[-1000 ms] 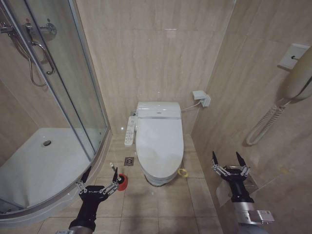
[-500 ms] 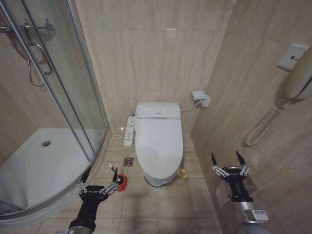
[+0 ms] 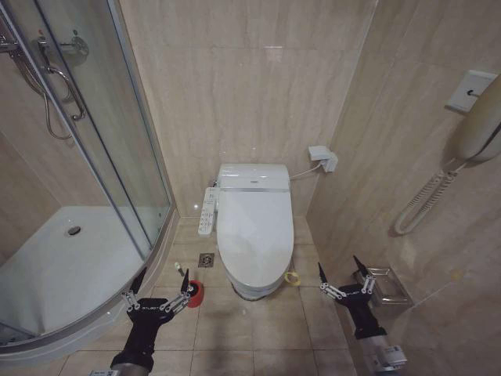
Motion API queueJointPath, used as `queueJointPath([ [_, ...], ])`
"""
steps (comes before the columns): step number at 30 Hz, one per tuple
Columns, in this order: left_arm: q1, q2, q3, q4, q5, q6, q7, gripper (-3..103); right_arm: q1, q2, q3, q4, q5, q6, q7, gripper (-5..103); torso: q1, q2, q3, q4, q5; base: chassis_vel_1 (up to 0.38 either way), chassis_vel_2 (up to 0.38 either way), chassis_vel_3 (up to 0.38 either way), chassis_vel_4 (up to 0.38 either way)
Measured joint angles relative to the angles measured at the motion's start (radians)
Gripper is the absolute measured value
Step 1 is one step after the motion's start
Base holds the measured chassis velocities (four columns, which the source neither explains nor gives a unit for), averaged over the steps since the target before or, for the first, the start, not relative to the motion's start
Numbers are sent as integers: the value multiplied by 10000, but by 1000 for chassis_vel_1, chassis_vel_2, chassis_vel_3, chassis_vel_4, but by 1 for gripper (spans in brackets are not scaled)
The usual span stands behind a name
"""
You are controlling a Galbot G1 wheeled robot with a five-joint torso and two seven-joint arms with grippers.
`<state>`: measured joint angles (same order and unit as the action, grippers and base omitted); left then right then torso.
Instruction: Open the toilet lid, clean the toilet bowl with a toilet brush, close the toilet lid, and flush.
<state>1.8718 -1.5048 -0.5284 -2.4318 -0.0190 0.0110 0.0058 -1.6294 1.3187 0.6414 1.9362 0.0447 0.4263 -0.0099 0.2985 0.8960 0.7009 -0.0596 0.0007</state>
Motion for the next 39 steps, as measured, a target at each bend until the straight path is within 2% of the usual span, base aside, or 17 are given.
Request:
queueJointPath([
  [6,0,0,0,0,0,0,0,100,608,-469,-564,-879,239,48,-269,100,0,0,0,1,0,0,0,0,0],
  [14,0,0,0,0,0,0,0,100,1671,-406,-1259,-2073,465,407,-354,100,0,-1,1,1,2,0,0,0,0],
  [22,0,0,0,0,0,0,0,100,2299,-373,-1090,-2061,1111,129,350,100,0,-1,0,2,0,0,0,0,0],
  [39,0,0,0,0,0,0,0,100,2293,-529,-786,-1676,2156,-18,69,100,-1,0,0,0,0,0,0,0,0],
])
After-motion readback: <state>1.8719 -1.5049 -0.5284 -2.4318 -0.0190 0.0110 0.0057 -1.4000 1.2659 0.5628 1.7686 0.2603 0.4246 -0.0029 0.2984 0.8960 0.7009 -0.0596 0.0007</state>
